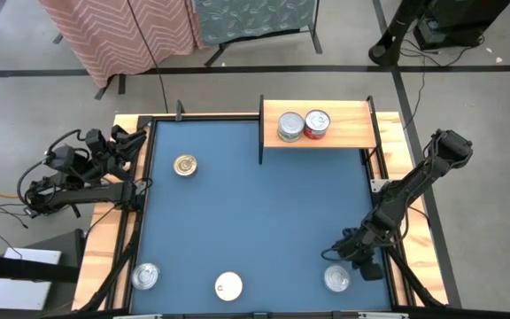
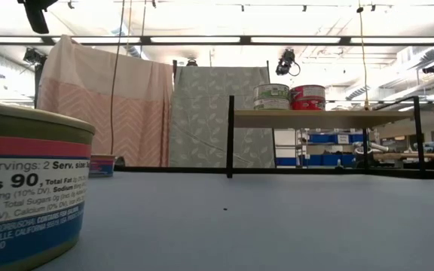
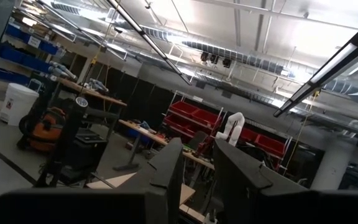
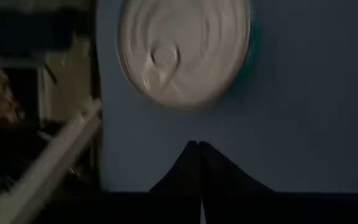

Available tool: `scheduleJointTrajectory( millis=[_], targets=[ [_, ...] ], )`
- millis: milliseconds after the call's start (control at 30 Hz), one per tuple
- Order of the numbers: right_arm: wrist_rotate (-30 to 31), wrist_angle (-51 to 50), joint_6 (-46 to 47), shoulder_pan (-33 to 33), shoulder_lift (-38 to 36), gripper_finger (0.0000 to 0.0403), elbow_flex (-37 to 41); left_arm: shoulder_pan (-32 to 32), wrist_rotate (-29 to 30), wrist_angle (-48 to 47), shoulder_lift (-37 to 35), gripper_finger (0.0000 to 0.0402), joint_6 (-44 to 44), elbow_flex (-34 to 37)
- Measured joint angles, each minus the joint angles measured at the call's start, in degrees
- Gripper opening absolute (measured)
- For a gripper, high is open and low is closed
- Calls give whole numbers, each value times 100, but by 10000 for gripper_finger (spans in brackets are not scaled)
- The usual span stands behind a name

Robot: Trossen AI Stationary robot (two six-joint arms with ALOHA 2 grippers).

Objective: Stack canned seafood by type on shelf
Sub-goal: Put the right green-blue tuna can on the shelf

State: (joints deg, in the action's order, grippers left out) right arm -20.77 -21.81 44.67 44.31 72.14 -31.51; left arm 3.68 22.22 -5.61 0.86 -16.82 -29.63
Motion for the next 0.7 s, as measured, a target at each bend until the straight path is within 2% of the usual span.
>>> scheduleJointTrajectory(
  millis=[300, 700],
  targets=[
    [640, 458, 526, -4, -2, 2, -7, 0, -2, 0, 0, 95, -17, 2],
    [925, 868, 479, -295, -4, 2, -11, 0, -2, -2, 0, 95, -33, 1]
  ],
)
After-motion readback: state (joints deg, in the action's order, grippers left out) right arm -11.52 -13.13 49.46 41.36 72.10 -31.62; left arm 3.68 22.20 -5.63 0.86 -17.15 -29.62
